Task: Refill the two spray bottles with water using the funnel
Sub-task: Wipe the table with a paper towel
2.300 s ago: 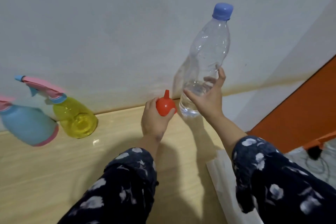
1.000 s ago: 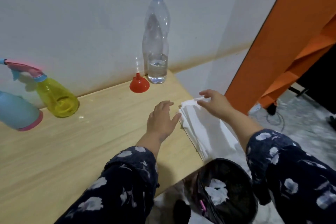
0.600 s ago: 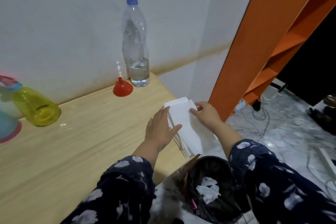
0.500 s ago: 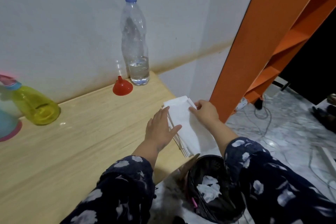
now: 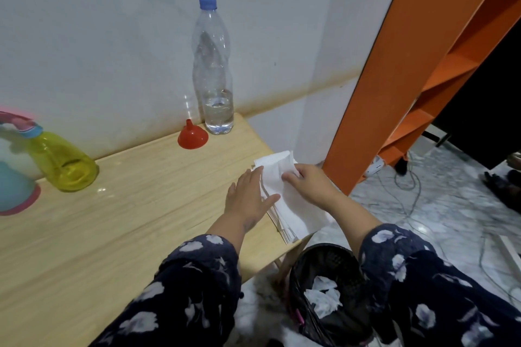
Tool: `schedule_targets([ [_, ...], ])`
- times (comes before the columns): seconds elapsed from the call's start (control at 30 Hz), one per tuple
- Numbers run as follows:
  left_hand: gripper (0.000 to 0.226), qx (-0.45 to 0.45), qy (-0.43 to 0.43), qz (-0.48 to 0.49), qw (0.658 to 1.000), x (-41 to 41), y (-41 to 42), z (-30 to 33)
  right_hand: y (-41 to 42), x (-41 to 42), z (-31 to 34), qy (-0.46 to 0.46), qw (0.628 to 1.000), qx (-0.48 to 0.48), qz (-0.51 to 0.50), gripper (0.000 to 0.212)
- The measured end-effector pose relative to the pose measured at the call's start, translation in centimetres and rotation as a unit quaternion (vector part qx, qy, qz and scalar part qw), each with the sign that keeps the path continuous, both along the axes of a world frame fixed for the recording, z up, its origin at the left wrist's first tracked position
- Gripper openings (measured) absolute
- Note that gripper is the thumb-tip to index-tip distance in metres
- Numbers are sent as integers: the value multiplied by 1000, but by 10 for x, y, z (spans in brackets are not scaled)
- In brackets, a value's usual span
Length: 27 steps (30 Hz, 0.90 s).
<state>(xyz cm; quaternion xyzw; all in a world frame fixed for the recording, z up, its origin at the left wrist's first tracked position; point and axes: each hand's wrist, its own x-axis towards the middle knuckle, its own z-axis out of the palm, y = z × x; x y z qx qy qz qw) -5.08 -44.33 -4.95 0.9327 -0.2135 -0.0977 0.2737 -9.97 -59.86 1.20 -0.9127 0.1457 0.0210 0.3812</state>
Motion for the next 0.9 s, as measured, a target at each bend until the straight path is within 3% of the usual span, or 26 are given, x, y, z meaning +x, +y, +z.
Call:
schedule_targets([
  [0.17,101,-128,-1,-22,992,12,5,30,-2,6,32,-15,998,32,60,26],
  [0.37,115,-162,58,-29,985,37,20,85,15,22,86,-44,991,64,109,26],
  [0.57,90,-259,58,60,962,35,81,114,53,45,111,-130,984,115,41,13],
  [0.7,62,-365,110,134,915,25,145,121,94,52,105,-139,976,170,8,40],
  [0.9,22,-424,90,276,858,2,247,124,193,54,91,-121,968,202,82,46],
])
